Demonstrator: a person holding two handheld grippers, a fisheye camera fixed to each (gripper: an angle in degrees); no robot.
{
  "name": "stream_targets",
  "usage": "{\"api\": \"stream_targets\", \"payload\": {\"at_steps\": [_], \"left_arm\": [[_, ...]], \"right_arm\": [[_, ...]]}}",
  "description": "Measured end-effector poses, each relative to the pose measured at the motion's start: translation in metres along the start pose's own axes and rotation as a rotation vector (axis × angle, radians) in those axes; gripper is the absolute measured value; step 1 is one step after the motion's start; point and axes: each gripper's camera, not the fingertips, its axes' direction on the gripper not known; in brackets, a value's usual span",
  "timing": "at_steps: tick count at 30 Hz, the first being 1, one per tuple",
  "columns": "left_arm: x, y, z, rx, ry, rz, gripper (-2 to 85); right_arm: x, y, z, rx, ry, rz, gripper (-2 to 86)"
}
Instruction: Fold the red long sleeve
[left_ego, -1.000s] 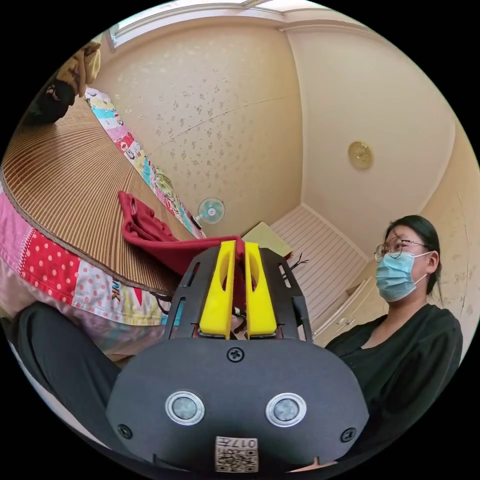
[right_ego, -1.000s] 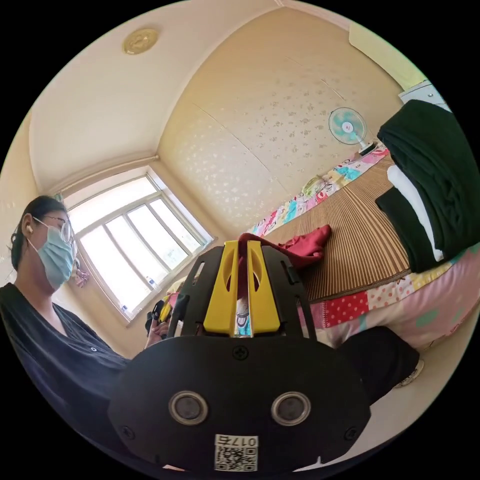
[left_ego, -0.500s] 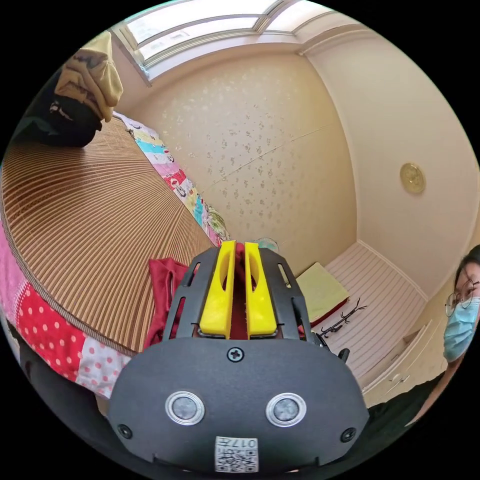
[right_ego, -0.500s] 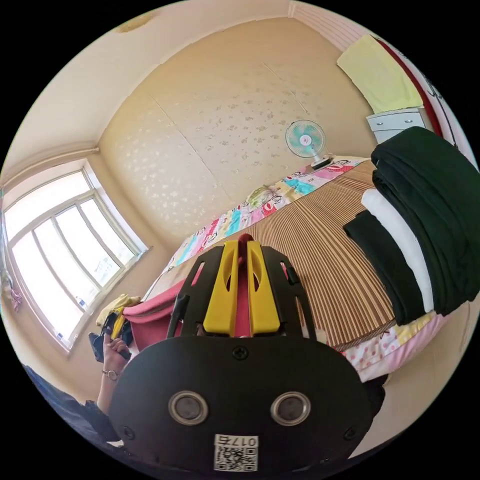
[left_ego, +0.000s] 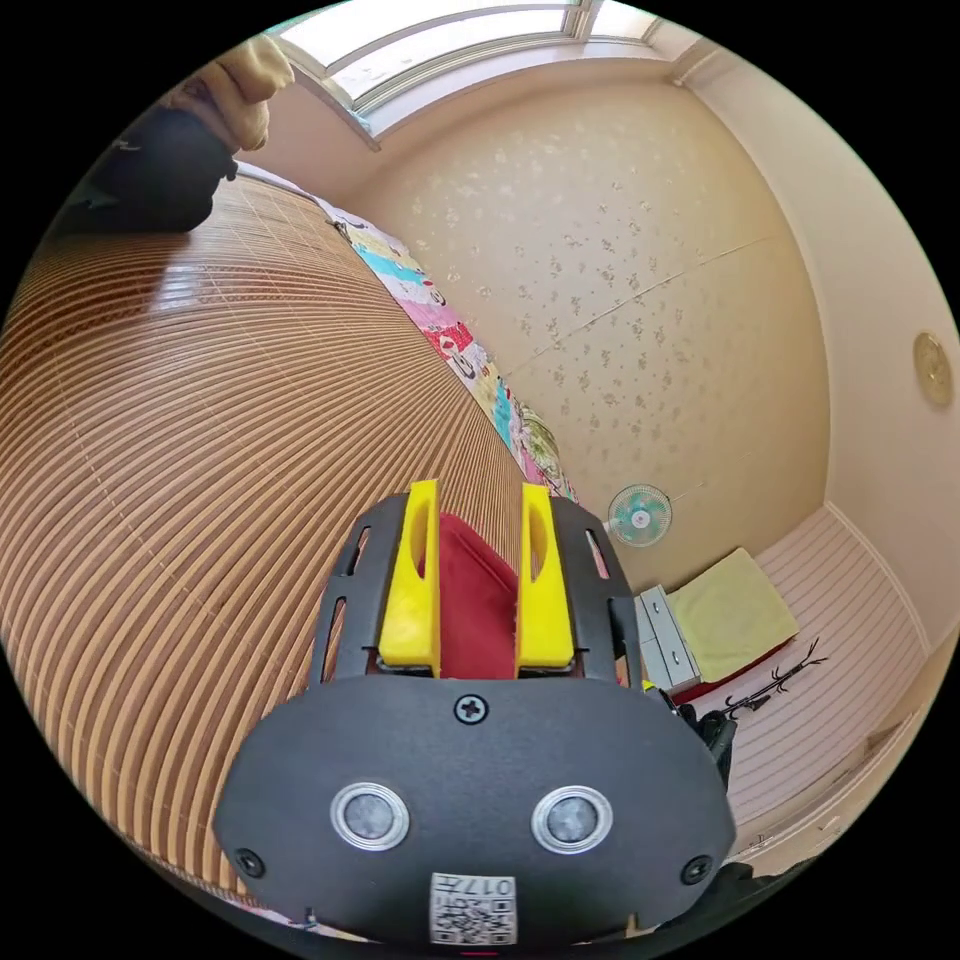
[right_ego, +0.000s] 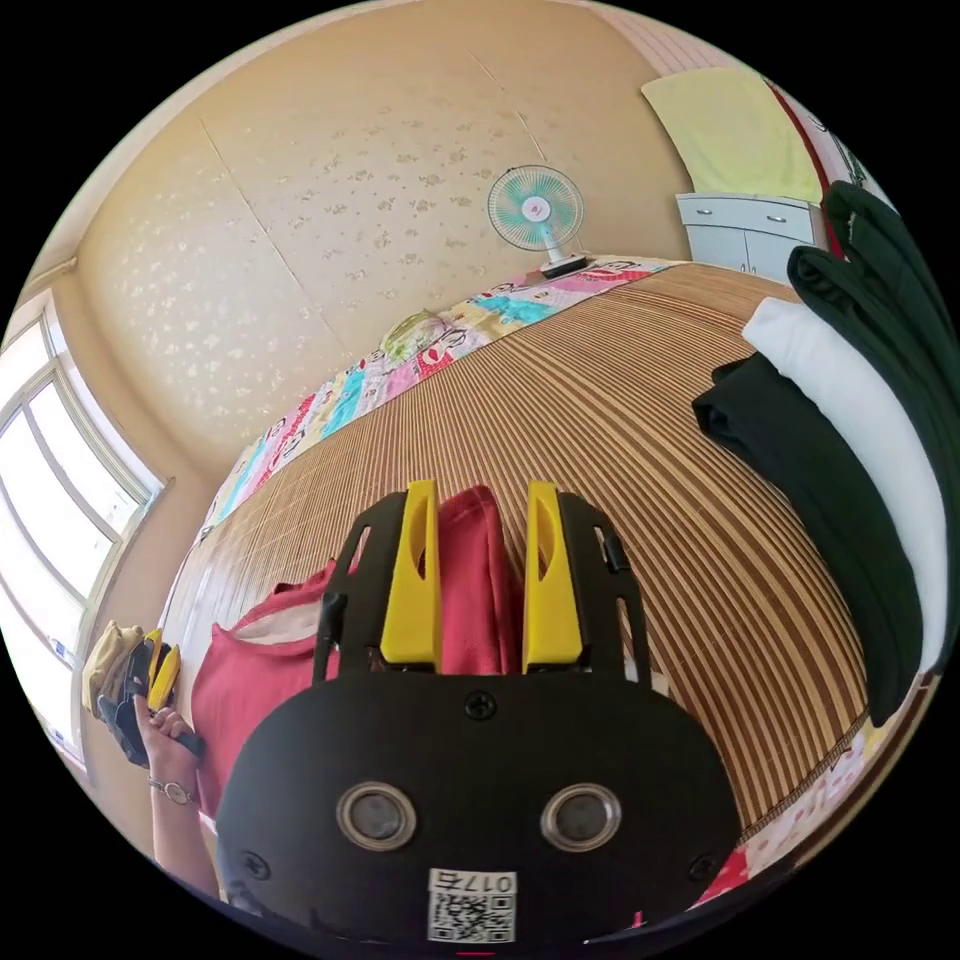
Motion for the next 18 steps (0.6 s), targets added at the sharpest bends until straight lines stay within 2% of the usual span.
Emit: {"api": "stream_targets", "payload": {"at_steps": [5, 10, 12, 17, 18], "left_arm": [[0.006, 0.004, -0.008, -0.070, 0.070, 0.042, 12.3], [0.013, 0.028, -0.058, -0.228, -0.086, 0.127, 13.7], [0.008, 0.045, -0.076, -0.270, -0.125, 0.121, 15.8], [-0.014, 0.081, -0.094, -0.420, -0.133, 0.084, 16.4], [-0.020, 0.086, -0.092, -0.458, -0.142, 0.080, 16.4]], "right_arm": [[-0.024, 0.005, 0.000, 0.033, -0.027, -0.078, 9.8], [-0.083, 0.022, -0.003, -0.094, -0.028, -0.327, 9.5], [-0.104, 0.042, 0.008, -0.129, 0.049, -0.425, 9.5], [-0.103, 0.059, 0.085, -0.384, 0.176, -0.441, 9.4], [-0.106, 0.057, 0.092, -0.386, 0.178, -0.438, 9.3]]}}
